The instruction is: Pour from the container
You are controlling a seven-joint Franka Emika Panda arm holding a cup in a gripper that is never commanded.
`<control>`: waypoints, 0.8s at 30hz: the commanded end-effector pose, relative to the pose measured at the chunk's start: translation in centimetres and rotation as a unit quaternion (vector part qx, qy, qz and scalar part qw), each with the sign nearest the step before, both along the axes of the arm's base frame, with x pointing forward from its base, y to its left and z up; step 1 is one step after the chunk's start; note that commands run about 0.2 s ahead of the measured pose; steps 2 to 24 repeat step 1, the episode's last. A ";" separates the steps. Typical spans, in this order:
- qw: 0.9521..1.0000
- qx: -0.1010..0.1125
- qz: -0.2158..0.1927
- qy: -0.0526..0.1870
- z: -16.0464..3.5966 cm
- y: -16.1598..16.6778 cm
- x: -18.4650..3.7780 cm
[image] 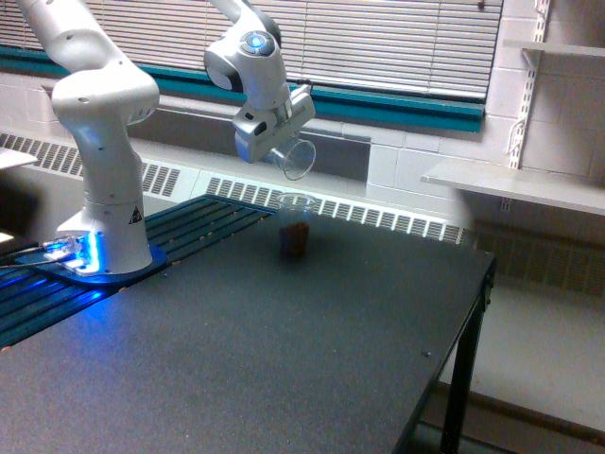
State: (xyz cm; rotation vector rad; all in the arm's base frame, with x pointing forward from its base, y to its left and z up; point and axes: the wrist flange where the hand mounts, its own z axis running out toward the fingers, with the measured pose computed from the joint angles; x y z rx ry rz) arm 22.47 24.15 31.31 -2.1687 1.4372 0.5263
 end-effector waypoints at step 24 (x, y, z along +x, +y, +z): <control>1.000 0.000 0.012 -0.014 0.2 -0.6 -0.1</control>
